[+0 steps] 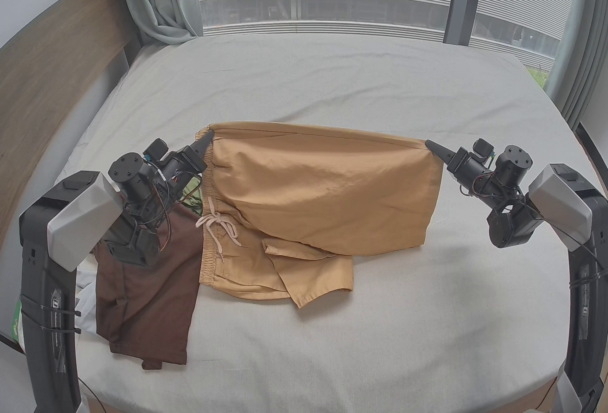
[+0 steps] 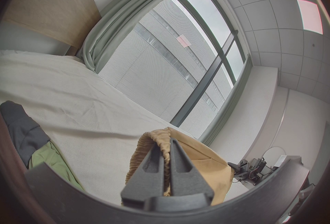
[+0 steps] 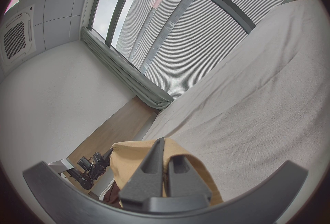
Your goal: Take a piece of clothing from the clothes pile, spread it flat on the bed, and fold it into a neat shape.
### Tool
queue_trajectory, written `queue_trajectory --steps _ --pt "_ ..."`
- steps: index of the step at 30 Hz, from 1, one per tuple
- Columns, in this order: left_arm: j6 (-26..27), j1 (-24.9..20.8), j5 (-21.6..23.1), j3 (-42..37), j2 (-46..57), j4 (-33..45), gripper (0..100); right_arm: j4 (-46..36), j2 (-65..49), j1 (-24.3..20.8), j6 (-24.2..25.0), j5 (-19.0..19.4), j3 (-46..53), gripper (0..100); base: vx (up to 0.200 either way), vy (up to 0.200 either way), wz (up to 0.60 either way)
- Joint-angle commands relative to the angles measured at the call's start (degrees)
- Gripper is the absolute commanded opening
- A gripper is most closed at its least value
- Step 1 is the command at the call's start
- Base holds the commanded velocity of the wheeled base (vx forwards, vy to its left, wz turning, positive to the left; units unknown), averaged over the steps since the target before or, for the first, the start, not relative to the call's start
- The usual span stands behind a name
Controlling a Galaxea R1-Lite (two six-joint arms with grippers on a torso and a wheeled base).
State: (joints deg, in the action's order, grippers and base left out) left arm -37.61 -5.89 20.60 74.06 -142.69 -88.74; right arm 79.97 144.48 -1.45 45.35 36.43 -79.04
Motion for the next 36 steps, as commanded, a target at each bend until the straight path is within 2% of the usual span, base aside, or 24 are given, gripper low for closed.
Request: queue_trajectory --steps 1,17,18,20,21,25,29,30,36 --pt "-0.36 -0.18 0.14 1.18 -0.92 -0.03 0 -1.13 1.86 -0.31 -0.09 0.05 -3.13 0 0.0 0.0 0.0" --pt "-0.36 0.0 0.32 2.76 -2.59 0.23 0 -3.24 2.56 -0.31 -0.35 -0.48 -6.65 0 0.0 0.0 0.0" --pt "-0.36 0.0 0.32 2.76 -2.68 0.32 100 -3.33 2.56 -0.31 -0.35 -0.48 -6.65 0 0.0 0.0 0.0" --pt "-0.36 0.0 0.49 3.2 -2.94 0.67 100 -3.51 2.73 -0.4 -0.44 -1.01 -6.83 0 0.0 0.0 0.0" --pt "-0.36 -0.09 0.4 3.46 -3.03 0.84 100 -3.51 3.0 -0.31 -0.44 -1.18 -7.09 100 0.0 0.0 0.0" --pt "-0.36 -0.35 -0.04 3.99 -2.86 3.92 100 -3.42 5.11 -0.22 -0.44 -3.11 -9.73 100 0.0 0.0 0.0" --pt "-0.62 -0.7 -0.12 3.73 -2.77 7.17 100 -2.63 4.67 -0.04 -0.61 -3.29 -7.88 100 0.0 0.0 0.0" --pt "-0.62 -0.7 -0.21 3.46 -2.68 10.34 100 -2.1 3.88 -0.04 -1.14 -3.29 -5.07 100 0.0 0.0 0.0" --pt "-0.62 -0.18 -0.65 2.32 -1.19 15.17 100 3.61 0.01 -1.1 -2.81 -3.2 6.09 100 0.0 0.0 0.0"
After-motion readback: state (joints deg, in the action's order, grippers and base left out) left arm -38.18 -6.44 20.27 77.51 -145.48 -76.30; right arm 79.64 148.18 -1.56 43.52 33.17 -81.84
